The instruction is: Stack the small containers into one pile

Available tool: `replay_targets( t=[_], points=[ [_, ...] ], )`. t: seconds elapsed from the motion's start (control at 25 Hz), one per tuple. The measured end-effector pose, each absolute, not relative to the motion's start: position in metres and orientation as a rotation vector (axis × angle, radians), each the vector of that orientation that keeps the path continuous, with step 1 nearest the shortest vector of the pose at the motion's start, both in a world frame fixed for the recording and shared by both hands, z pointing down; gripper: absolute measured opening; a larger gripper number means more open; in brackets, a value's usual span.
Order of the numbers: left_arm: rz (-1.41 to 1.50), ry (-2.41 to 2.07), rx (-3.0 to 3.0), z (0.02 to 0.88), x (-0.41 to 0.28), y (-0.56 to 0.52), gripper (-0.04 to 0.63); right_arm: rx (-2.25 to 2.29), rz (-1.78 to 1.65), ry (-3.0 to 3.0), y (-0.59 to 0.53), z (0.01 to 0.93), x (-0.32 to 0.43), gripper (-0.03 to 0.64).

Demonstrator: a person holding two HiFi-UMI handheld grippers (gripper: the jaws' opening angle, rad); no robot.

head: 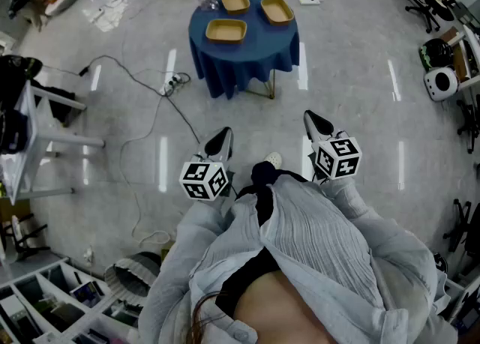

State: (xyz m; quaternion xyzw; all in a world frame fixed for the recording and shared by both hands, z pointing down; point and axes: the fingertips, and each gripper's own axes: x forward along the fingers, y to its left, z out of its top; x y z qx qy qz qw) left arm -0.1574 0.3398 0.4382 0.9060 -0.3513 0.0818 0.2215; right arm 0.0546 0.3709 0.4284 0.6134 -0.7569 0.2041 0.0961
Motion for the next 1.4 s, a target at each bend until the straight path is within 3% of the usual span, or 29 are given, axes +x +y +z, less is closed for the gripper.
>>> replay_targets(
  t=[0.64, 0.76, 0.92, 1.4],
  points=[
    [0.23, -0.986, 2.492, 0.437, -0.141, 0.344, 0.012, 1.843, 0.588, -2.288, 0.366, 0.425, 0.059, 0.003],
    [0.221, -0.993, 2.491, 0.436, -0.141, 0.349, 0.012, 1.829, 0.59, -2.324, 0.368, 0.423, 0.055, 0.152],
    [0.22, -1.0, 2.486, 0.437, -0.139, 0.358, 0.012, 1.839, 0.603, -2.352, 0.372, 0.419, 0.055, 0.207],
    [0.203, -1.045, 2.467, 0.442, -0.134, 0.346, 0.012, 1.817, 0.611, -2.359, 0.358, 0.428, 0.068, 0.209]
  ],
)
